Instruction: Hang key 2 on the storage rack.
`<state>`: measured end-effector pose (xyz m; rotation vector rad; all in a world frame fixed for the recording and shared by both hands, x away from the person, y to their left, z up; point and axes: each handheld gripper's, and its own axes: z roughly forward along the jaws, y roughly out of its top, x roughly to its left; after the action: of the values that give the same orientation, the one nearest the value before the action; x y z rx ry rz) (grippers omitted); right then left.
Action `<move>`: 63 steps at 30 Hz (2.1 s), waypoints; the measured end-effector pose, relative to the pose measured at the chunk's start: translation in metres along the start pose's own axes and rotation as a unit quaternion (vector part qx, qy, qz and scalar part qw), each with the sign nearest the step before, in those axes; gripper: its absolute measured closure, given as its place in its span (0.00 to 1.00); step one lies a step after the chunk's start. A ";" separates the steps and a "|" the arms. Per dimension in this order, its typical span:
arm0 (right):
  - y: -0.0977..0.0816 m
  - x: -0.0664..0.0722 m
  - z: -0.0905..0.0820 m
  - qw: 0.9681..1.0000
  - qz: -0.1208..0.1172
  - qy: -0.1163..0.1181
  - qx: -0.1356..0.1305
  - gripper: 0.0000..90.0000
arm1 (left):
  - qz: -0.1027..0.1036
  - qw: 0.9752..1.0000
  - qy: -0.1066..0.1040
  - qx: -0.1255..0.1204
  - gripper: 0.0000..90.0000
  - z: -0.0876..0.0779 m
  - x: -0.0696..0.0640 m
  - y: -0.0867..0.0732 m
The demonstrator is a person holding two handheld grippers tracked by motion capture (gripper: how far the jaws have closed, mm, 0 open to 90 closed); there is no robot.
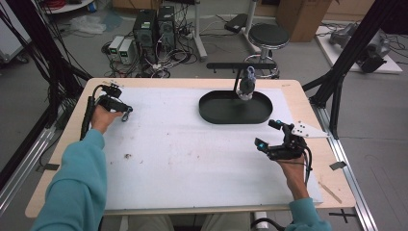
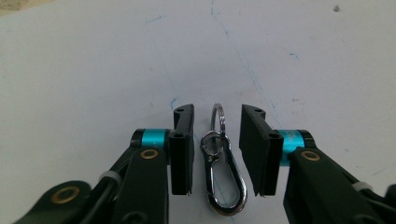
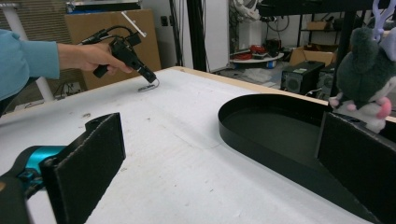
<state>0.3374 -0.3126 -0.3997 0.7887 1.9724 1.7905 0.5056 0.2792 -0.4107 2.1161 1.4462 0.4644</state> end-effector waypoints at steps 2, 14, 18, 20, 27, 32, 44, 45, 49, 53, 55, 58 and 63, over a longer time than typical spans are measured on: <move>0.000 0.000 0.000 1.000 0.002 0.001 0.002 0.01 | 0.000 1.000 -0.001 0.002 0.77 0.001 0.000 0.000; -0.001 0.000 0.001 1.000 0.003 0.002 0.005 0.01 | 0.005 1.000 -0.001 0.010 0.92 0.002 -0.002 0.000; -0.001 0.000 0.001 1.000 0.003 0.002 0.005 0.01 | 0.009 1.000 0.000 0.009 0.95 0.001 -0.004 0.000; -0.001 0.000 0.001 1.000 0.003 0.000 0.004 0.01 | 0.013 1.000 0.001 0.009 0.97 0.001 -0.005 0.000; 0.000 0.001 0.001 1.000 0.004 0.002 0.004 0.01 | 0.022 1.000 -0.003 0.011 0.98 0.000 -0.006 -0.001; 0.000 0.000 0.001 1.000 0.001 0.002 0.002 0.01 | 0.030 0.999 -0.018 0.005 0.98 -0.003 -0.008 0.000; 0.004 0.000 0.007 1.000 0.002 0.009 0.001 0.01 | 0.058 0.990 -0.109 -0.073 0.98 -0.046 -0.026 0.009; 0.005 0.000 0.008 1.000 0.001 0.011 0.002 0.01 | 0.060 0.988 -0.118 -0.082 0.98 -0.051 -0.030 0.010; 0.015 0.002 0.012 1.000 -0.003 0.022 0.002 0.01 | 0.073 0.981 -0.143 -0.111 0.98 -0.069 -0.041 0.011; 0.026 0.005 0.017 0.999 -0.009 0.031 0.002 0.01 | 0.082 0.970 -0.174 -0.145 0.98 -0.086 -0.052 0.011; 0.031 0.005 0.021 0.999 -0.015 0.036 0.002 0.01 | 0.088 0.963 -0.190 -0.168 0.98 -0.095 -0.060 0.010; 0.039 0.007 0.027 0.999 -0.015 0.049 0.005 0.01 | 0.109 0.956 -0.206 -0.179 0.98 -0.105 -0.077 0.008; 0.053 0.012 0.038 0.997 -0.031 0.066 0.006 0.01 | 0.141 0.940 -0.244 -0.194 0.98 -0.119 -0.102 0.004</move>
<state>0.3600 -0.2731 -0.3508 0.6192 2.0687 1.8385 0.4054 0.2103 -0.3119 1.9325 0.7097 0.2696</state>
